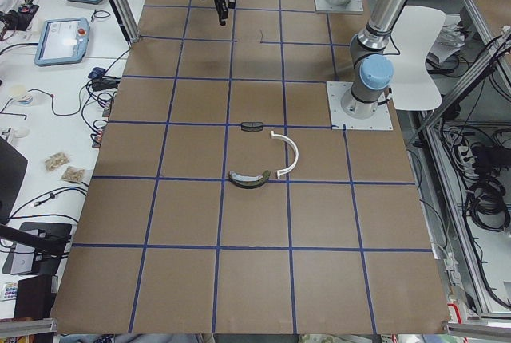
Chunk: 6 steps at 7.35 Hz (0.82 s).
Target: Place bearing gear from tray to pile
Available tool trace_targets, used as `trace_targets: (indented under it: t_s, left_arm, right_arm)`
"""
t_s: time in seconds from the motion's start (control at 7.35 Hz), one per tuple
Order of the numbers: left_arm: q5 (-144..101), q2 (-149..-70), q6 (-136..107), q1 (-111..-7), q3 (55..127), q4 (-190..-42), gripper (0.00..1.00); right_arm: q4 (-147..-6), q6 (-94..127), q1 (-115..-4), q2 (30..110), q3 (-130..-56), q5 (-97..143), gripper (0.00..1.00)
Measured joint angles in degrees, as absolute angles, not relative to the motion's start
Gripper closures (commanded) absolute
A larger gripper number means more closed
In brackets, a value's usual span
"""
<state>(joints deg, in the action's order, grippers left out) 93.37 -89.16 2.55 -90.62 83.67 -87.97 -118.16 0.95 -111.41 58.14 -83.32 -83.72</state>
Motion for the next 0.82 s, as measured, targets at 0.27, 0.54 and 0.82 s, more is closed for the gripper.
trace_targets:
  t_s: [0.27, 0.54, 0.82]
  left_arm:
    - [93.34, -89.14, 2.57, -90.62, 83.62, -87.92, 0.00]
    - [93.34, -89.12, 2.76, -90.62, 83.72, -87.95, 0.00]
    - [93.38, -89.16, 2.75, -90.63, 83.77, -88.01, 0.00]
  right_arm:
    - [-128.10, 1.83, -112.31, 57.32, -89.81, -84.15, 0.00]
    - [-126.99, 1.28, -110.60, 60.96, -91.06, -84.37, 0.00]
    - [-114.71, -3.74, -104.37, 67.87, -88.66, -83.82, 0.00]
